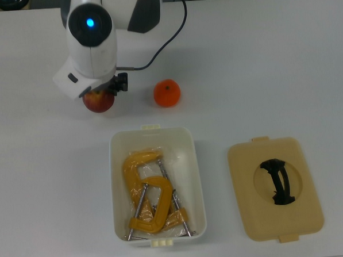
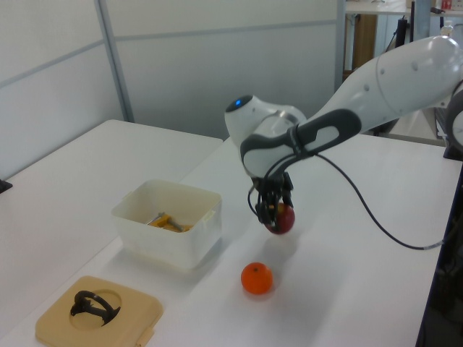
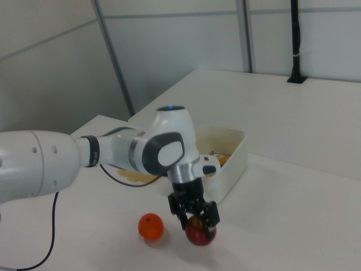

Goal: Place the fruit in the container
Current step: 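Lift the red apple and carry it toward the white container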

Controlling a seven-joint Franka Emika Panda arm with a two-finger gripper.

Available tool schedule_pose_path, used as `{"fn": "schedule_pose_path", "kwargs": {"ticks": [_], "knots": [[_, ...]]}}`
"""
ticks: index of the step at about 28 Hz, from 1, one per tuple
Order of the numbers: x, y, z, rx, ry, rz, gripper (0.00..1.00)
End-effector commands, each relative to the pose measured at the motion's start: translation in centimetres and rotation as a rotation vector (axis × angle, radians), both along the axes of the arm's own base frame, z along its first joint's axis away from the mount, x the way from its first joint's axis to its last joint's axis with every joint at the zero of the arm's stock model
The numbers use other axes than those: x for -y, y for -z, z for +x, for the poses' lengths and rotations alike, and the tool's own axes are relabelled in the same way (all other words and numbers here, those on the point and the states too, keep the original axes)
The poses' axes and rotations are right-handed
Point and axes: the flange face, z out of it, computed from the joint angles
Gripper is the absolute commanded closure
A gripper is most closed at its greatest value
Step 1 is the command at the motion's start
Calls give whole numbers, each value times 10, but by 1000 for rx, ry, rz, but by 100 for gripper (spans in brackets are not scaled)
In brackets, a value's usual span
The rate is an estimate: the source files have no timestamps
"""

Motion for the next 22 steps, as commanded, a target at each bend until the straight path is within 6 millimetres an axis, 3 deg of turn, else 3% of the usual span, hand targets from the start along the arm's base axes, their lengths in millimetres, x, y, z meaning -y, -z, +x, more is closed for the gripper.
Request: {"fn": "schedule_pose_path", "kwargs": {"ticks": [1, 6, 9, 16, 22], "knots": [[-4, -71, 3, 79, -15, -14, 46], [-9, -124, 18, 173, 43, -29, 46], [-13, -137, 24, 218, 86, -37, 46], [-53, -145, 51, 392, 27, -25, 45], [-81, -114, 82, 549, 26, 17, 34]]}}
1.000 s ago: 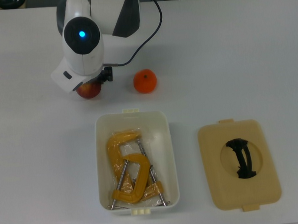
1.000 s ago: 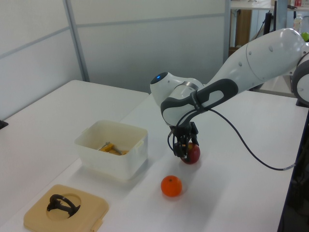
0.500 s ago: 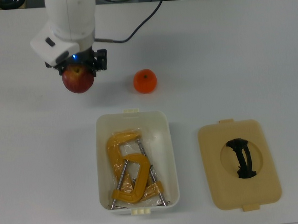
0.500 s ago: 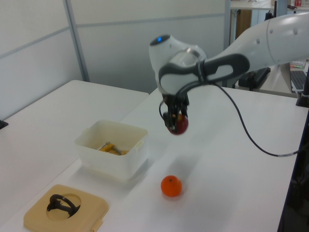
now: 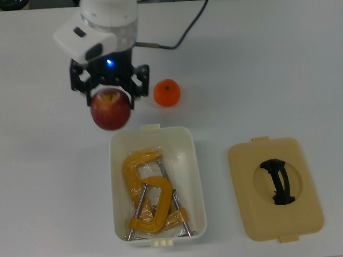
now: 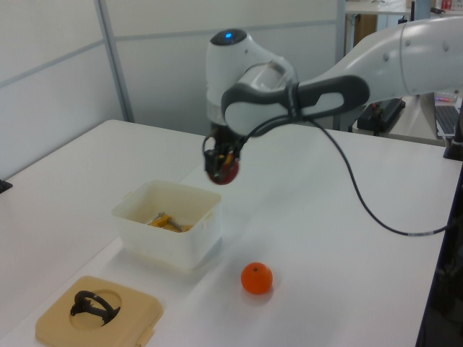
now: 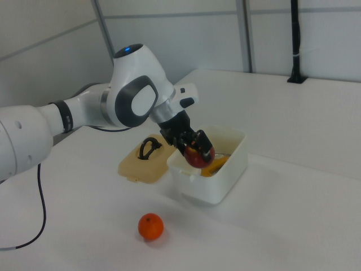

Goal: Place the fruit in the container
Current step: 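Lower the apple into the container and open the gripper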

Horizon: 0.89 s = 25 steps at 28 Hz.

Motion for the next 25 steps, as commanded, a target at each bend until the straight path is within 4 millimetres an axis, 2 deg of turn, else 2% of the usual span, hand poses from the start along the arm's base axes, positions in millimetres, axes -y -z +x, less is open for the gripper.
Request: {"fn": "schedule_pose_path", "kwargs": {"ticks": [1, 3, 10, 15, 16, 20, 24, 25], "knots": [[-21, 27, 31, 137, 11, 16, 21], [-30, 32, 33, 150, 21, 28, 0], [-31, 30, 29, 146, 80, 49, 0], [-29, 24, 17, 78, 108, 48, 0], [-28, 26, 9, 33, 107, 38, 0], [-54, 33, -15, -110, -23, 5, 0], [-72, 40, -31, -181, -76, -2, 0], [-80, 47, -39, -208, -91, -5, 0]]}}
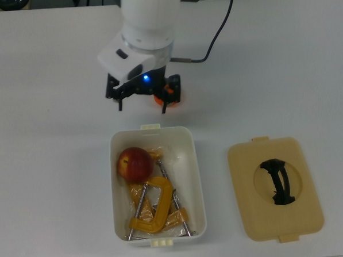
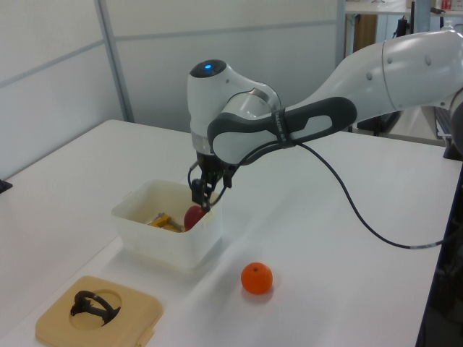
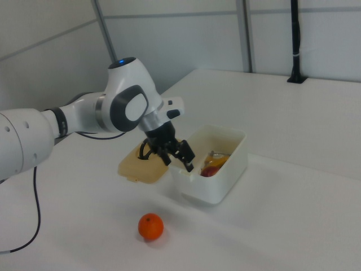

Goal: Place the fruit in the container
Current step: 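Move the gripper to the orange and grasp it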

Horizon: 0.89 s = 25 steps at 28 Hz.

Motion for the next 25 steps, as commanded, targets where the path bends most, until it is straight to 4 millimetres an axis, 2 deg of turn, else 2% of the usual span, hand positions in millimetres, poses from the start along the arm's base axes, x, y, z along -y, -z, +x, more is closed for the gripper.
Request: {"fn": "schedule_pose_path", "kwargs": {"ticks": [1, 5, 6, 12, 21, 25], "knots": [[-26, 13, -36, -97, -86, -14, 0], [-38, 34, -53, -149, -113, -18, 0], [-41, 49, -61, -182, -125, -22, 0], [-45, 96, -82, -281, -170, -33, 0], [-48, 141, -82, -356, -194, -42, 0], [-48, 148, -81, -362, -196, -42, 0]]}}
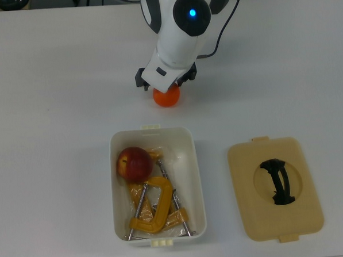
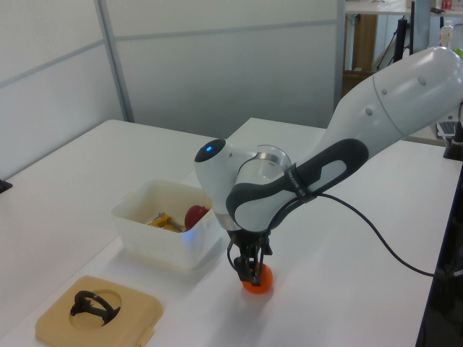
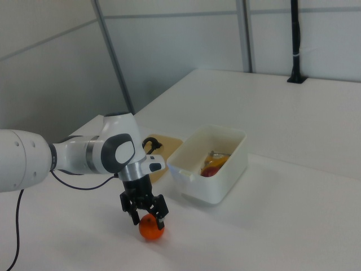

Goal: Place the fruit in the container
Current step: 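Move the gripper to the orange and grasp it, then lift the orange, carry it over the container, and release it inside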

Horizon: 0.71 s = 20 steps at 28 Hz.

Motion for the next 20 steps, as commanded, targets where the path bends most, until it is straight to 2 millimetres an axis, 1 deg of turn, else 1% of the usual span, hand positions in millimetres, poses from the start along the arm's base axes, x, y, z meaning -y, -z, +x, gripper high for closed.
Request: {"fn": "schedule_pose_path", "kwargs": {"ticks": [1, 3, 5, 7, 10, 11, 12, 13, 17, 18, 20], "knots": [[-3, 12, 0, -5, -32, -3, 0], [-6, 15, 2, 1, -38, 1, 0], [-12, 22, 1, -9, -45, 4, 0], [-12, 24, 2, -10, -44, 5, 0], [-13, 23, 4, 0, -43, 9, 45], [-12, 20, 6, 8, -41, 10, 55], [-12, 13, 9, 21, -41, 12, 59], [-10, 2, 15, 40, -33, 17, 61], [-8, -34, 26, 104, -23, 27, 61], [-3, -52, 31, 139, -11, 32, 61], [1, -72, 36, 175, -3, 36, 60]]}}
